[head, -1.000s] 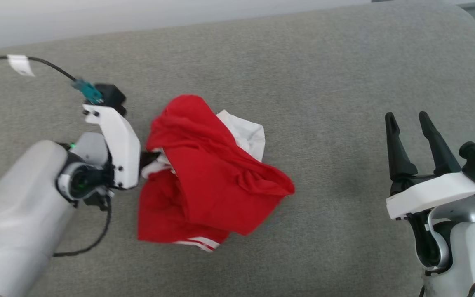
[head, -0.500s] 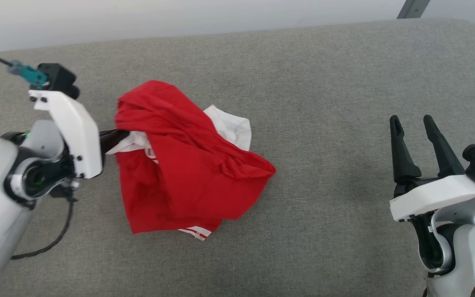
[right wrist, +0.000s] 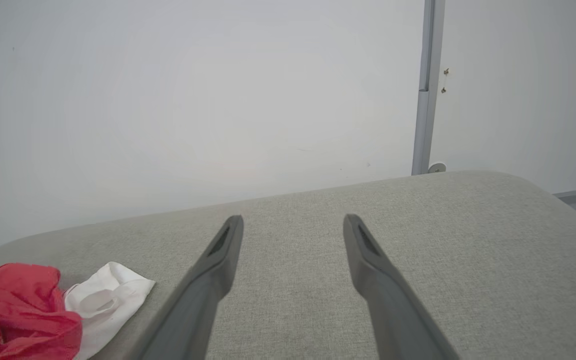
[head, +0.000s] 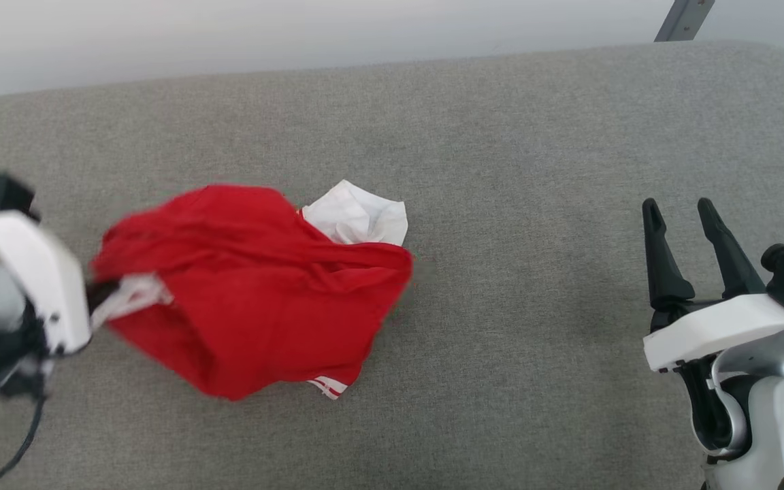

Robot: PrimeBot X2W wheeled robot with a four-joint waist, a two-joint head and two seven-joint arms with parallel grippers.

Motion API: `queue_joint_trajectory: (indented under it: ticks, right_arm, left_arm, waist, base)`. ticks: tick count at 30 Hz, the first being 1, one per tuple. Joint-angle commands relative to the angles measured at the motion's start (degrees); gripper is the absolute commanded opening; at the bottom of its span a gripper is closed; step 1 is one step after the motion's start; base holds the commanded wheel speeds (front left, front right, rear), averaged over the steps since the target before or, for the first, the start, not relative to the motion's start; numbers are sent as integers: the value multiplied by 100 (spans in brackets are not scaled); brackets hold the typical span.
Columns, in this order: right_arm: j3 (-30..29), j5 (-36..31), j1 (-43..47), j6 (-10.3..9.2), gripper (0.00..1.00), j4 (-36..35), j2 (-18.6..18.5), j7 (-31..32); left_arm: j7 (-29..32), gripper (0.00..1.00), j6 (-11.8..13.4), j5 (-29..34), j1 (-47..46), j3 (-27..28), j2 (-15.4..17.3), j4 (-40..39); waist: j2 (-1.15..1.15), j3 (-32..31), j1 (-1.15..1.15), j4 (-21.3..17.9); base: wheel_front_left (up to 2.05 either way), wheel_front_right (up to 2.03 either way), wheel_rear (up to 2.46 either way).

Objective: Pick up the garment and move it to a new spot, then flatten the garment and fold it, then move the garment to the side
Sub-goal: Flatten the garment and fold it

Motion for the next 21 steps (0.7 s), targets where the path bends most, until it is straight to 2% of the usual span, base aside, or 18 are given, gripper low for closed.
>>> queue_joint_trajectory:
  ticks: [1,5,12,18,20,21]
  right_arm:
    - [-15,-15,67,0,100,-13,-1,17]
    - [-40,-19,116,0,100,-24,-1,33]
    - [4,-22,165,0,100,-32,-1,84]
    - [24,-37,193,0,100,-25,-1,122]
    - [26,-39,192,0,100,-32,-2,124]
    - [32,-33,196,0,100,-36,-1,127]
  left_arm:
    - [10,0,45,-37,143,14,74,-43]
    - [-34,0,225,-126,621,27,290,-140]
    - [25,0,390,-92,1116,-223,226,38]
    - [129,0,392,-75,1280,-413,109,277]
    - [-36,0,327,-147,1265,-321,37,293]
    - [-143,3,301,-162,1252,-264,20,286]
  waist:
    - [0,-10,0,-5]
    - [0,-31,0,1]
    - [0,-72,0,31]
    - [0,-124,0,48]
    - [0,-132,0,59]
    - [0,-137,0,65]
  base:
    - [0,0,0]
    - [0,0,0]
    - [0,0,0]
    - [0,0,0]
    - [0,0,0]
    - [0,0,0]
